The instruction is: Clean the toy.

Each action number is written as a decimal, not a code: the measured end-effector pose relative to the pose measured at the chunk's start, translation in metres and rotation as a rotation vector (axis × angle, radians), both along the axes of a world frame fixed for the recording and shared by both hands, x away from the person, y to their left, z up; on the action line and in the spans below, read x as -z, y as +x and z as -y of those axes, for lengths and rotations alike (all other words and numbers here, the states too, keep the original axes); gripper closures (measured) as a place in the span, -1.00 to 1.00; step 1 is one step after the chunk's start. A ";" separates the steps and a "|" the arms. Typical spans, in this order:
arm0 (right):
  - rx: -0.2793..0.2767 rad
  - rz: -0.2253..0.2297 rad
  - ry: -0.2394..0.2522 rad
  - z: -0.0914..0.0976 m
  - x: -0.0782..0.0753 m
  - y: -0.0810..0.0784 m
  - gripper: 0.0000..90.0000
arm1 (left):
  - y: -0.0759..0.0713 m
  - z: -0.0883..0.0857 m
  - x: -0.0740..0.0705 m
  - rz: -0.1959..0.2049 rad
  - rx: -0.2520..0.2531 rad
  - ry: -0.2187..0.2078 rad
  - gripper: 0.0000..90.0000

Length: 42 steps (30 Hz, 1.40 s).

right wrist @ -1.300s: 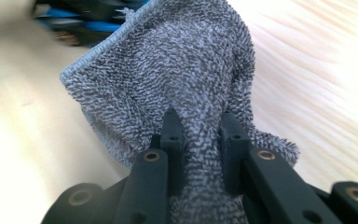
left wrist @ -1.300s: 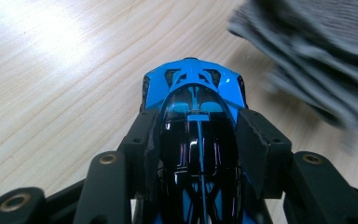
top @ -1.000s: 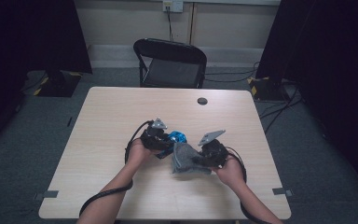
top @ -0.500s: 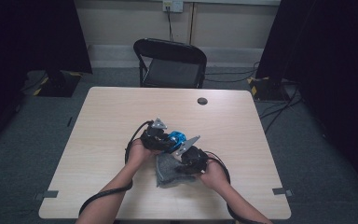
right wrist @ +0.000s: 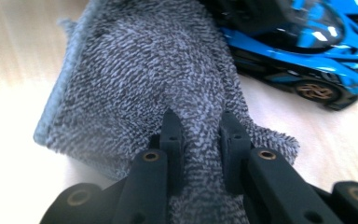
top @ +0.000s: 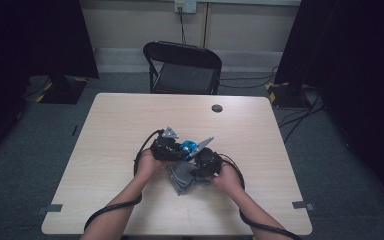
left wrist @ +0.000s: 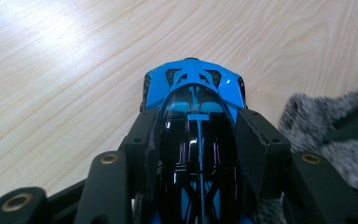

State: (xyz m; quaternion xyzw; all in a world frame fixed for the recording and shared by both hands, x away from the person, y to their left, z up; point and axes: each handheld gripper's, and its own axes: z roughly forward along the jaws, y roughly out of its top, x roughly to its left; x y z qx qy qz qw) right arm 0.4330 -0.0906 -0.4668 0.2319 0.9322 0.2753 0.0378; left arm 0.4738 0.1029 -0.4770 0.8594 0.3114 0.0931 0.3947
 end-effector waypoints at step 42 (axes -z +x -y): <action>0.209 0.001 -0.052 0.037 -0.001 0.045 0.66 | -0.001 -0.001 0.001 0.006 -0.002 -0.006 0.15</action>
